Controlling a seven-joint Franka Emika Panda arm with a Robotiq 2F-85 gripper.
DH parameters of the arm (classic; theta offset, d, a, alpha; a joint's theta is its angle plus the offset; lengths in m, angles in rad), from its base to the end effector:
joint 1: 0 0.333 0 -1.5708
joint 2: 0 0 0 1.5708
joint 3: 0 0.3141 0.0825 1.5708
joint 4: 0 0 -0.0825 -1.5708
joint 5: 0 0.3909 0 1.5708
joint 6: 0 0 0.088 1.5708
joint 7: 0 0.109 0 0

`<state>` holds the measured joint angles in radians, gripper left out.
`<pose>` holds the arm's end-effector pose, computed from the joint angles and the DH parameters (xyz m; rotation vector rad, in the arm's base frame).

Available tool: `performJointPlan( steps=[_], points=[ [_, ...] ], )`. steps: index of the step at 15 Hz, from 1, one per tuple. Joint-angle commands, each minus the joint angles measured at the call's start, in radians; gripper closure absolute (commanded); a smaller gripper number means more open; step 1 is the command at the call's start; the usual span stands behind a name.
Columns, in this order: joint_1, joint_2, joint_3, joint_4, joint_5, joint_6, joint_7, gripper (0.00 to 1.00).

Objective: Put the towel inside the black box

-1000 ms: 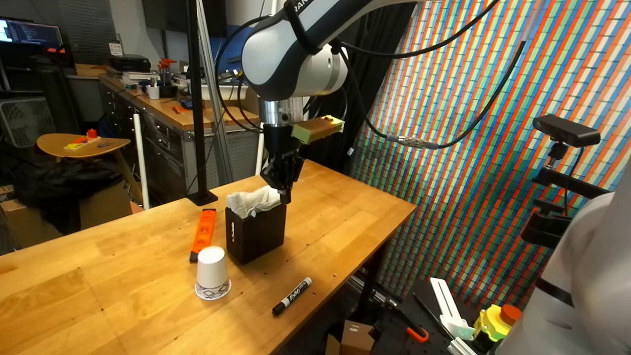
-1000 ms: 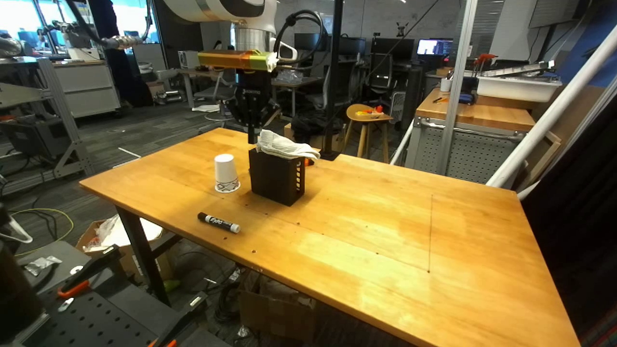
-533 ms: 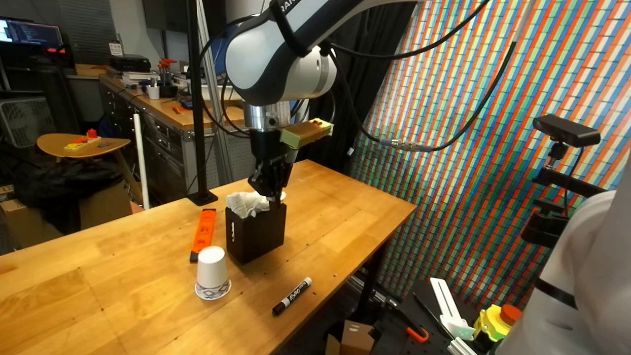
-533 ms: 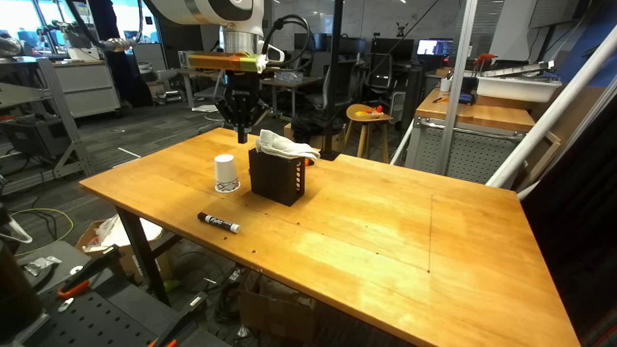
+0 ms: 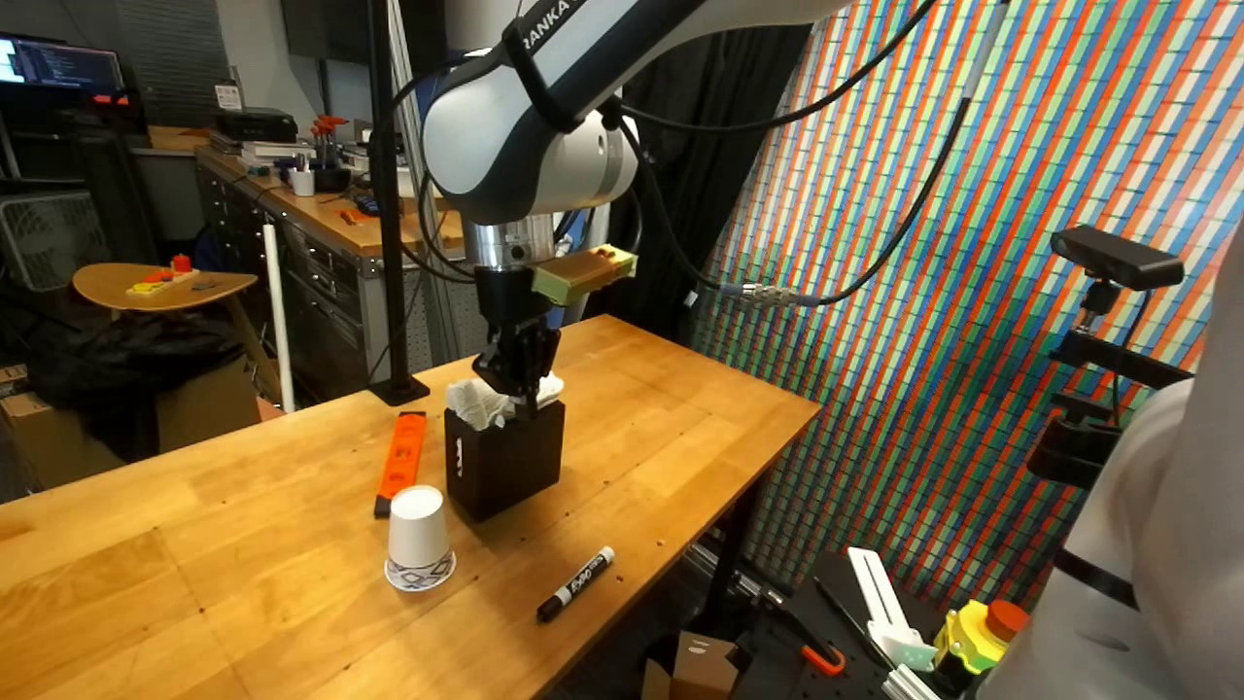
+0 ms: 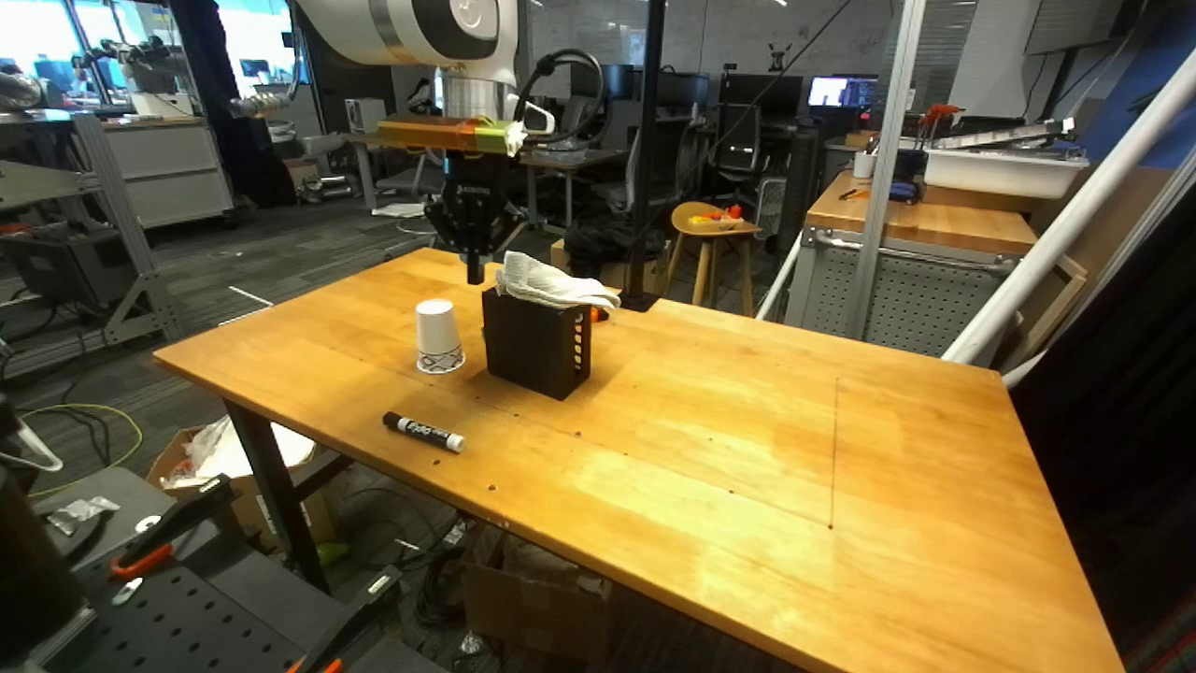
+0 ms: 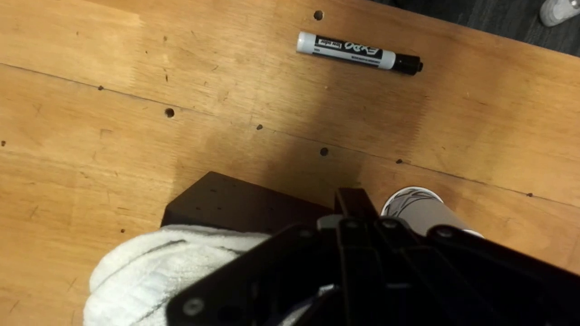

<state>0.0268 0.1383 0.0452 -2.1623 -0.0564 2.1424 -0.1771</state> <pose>0.5399 0.0363 0.3122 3.0703 0.4380 -0.2482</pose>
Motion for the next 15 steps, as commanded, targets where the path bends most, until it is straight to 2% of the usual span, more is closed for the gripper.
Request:
performJointPlan(
  steps=[1, 11, 15],
  points=[
    [0.0, 0.05, 0.003, 0.068, 0.015, -0.004, -0.014, 1.0],
    [-0.015, 0.142, -0.005, 0.171, 0.005, -0.01, -0.019, 1.0],
    [-0.014, 0.174, -0.011, 0.211, -0.03, -0.003, -0.029, 1.0]
  ],
)
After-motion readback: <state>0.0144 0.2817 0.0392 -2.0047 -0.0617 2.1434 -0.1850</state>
